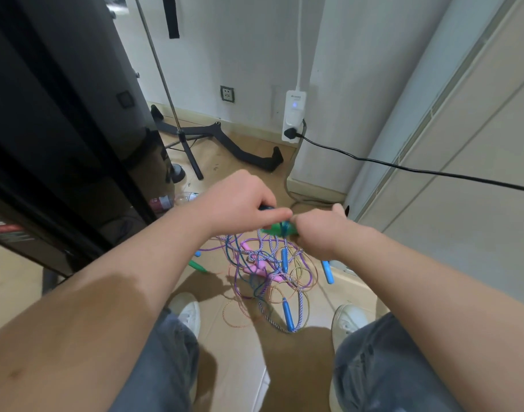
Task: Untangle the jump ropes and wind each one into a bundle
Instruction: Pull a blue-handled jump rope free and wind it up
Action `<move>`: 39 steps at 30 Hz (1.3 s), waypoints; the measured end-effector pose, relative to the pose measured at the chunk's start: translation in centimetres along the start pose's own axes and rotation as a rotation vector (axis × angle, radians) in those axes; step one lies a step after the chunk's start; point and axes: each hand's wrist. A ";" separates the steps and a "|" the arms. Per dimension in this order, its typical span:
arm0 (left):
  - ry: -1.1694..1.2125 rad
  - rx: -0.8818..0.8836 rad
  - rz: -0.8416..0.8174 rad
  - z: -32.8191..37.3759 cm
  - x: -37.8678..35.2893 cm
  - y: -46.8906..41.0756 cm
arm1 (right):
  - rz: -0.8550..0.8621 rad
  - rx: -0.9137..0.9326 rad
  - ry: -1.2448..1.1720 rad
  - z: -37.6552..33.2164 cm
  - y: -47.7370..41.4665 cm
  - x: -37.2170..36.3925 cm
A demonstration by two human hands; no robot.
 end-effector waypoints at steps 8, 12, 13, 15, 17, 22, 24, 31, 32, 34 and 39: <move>0.172 0.296 0.107 -4.5 -1.2 -0.4 | 0.123 0.434 -0.350 -1.0 2.1 2.3; 0.217 0.415 -0.060 -3.8 -3.1 -1.0 | 0.306 0.285 -0.617 0.2 1.7 2.9; 0.304 0.428 -0.044 -3.4 -3.5 -1.1 | 0.346 0.217 -0.638 0.5 1.4 2.9; 0.466 0.440 -0.022 -2.5 -3.7 -1.0 | 0.400 0.063 -0.656 1.2 0.5 2.7; 0.515 0.412 -0.055 -1.6 -3.5 -0.9 | 0.415 -0.070 -0.578 2.0 -0.2 2.5; 0.235 0.092 -0.077 0.7 -1.8 -0.8 | 0.278 -0.122 -0.246 1.2 0.1 2.4; 0.042 -0.113 -0.020 0.8 -1.2 -0.6 | 0.248 -0.020 -0.092 0.3 0.6 2.2; -0.008 0.049 0.067 -2.8 0.5 -0.5 | 0.085 0.395 -0.166 -0.8 2.0 1.7; 0.056 0.108 0.083 -3.5 0.3 -0.4 | 0.124 0.436 -0.230 -0.9 2.2 1.9; 0.184 0.215 0.081 -4.7 -0.4 -0.3 | 0.189 0.470 -0.391 -0.9 2.5 2.5; 0.278 0.381 -0.081 -4.1 -2.6 -0.3 | 0.420 0.224 -0.576 0.8 1.4 3.2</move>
Point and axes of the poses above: each hand's wrist, its own y-axis away from the middle knuckle, its own x-axis out of the back of the hand, z = x × y, and after that the axes turned 6 degrees about -x, right-handed
